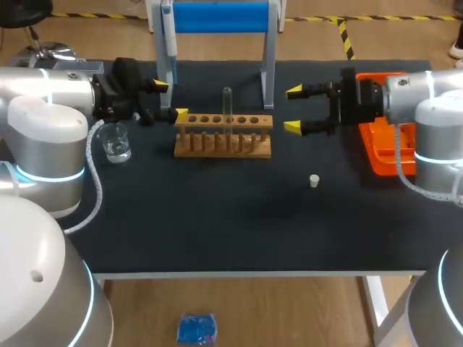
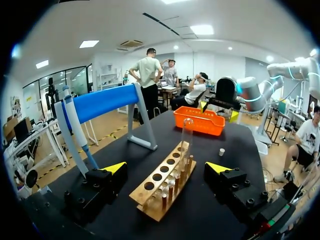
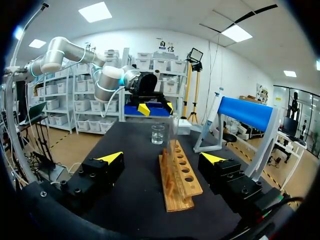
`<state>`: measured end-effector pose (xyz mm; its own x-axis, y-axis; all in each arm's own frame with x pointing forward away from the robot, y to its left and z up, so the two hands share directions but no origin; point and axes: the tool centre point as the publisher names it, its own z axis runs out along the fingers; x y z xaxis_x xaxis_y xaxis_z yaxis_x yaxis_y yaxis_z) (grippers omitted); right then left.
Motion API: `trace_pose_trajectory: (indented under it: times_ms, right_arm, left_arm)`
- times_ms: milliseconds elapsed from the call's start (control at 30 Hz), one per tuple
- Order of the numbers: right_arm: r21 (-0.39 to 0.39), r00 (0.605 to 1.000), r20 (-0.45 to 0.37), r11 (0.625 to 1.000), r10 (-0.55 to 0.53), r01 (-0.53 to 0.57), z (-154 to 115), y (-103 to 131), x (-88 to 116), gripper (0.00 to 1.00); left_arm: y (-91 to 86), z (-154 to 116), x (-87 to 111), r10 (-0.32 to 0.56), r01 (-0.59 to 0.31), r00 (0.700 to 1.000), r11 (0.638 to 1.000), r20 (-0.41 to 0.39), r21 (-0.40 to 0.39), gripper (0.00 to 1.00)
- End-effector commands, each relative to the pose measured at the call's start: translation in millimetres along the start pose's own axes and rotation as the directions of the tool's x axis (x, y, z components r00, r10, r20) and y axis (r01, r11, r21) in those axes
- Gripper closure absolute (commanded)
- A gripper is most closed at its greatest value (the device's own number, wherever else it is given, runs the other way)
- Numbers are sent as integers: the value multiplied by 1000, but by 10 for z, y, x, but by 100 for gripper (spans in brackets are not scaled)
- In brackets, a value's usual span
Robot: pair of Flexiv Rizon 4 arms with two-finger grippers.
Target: Invert the test tube, pick up the pipette, mount the tip to pipette, aspirate from beaker and dispense into the tube, eject the tip, return the pipette, and cap with the stopper.
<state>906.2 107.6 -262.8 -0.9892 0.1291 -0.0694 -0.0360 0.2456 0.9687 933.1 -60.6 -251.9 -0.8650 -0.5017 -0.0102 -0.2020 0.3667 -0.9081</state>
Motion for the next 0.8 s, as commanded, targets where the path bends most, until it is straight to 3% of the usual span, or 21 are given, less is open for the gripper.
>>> trace_pose_trajectory:
  times_ms: [33,400,800]
  right_arm:
    - [0,1000,0,1000,0,0,-3,-2,3,0]
    - [0,1000,0,1000,0,0,-3,-2,3,0]
    - [-73,999,-44,997,-12,8,357,249,-212,0]
  left_arm:
    - [12,2,5,1,-1,1000,1000,3,5,0]
    - [12,2,5,1,-1,1000,1000,3,5,0]
    - [12,2,5,1,-1,1000,1000,3,5,0]
